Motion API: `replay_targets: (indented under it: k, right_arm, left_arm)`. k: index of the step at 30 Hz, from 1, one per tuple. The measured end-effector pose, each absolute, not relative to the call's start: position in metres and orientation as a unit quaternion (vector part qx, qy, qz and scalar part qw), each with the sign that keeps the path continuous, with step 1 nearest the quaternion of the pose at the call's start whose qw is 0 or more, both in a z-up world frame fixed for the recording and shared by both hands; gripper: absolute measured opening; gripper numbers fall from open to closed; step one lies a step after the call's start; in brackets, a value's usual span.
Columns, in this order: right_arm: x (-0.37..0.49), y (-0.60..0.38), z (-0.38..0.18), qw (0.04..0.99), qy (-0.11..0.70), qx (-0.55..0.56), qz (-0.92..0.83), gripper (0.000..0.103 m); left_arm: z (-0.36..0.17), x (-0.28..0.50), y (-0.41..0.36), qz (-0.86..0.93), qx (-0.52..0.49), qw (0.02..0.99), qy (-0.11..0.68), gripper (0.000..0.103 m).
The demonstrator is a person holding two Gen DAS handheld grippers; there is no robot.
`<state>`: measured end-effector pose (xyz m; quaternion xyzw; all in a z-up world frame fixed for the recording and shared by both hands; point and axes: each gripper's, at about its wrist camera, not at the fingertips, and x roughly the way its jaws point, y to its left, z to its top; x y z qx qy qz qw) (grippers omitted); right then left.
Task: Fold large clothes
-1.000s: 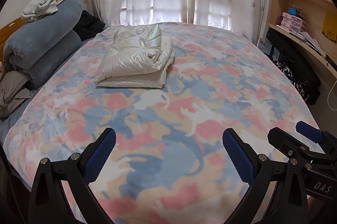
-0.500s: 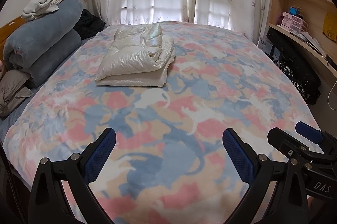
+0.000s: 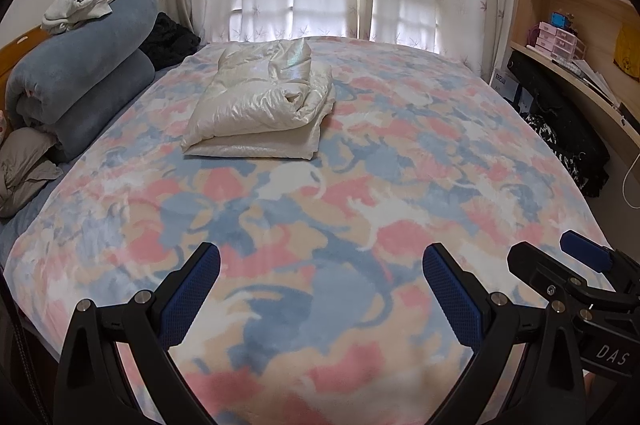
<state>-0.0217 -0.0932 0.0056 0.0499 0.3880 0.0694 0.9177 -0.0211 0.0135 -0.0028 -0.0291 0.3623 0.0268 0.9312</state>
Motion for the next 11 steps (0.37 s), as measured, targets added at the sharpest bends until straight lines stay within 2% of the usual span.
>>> replay_targets:
  k: [11]
  right_arm:
    - [-0.023, -0.081, -0.003, 0.915, 0.395, 0.048, 0.072, 0.095]
  left_arm:
    - [-0.006, -0.022, 0.022, 0.032, -0.034, 0.928, 0.369, 0.1]
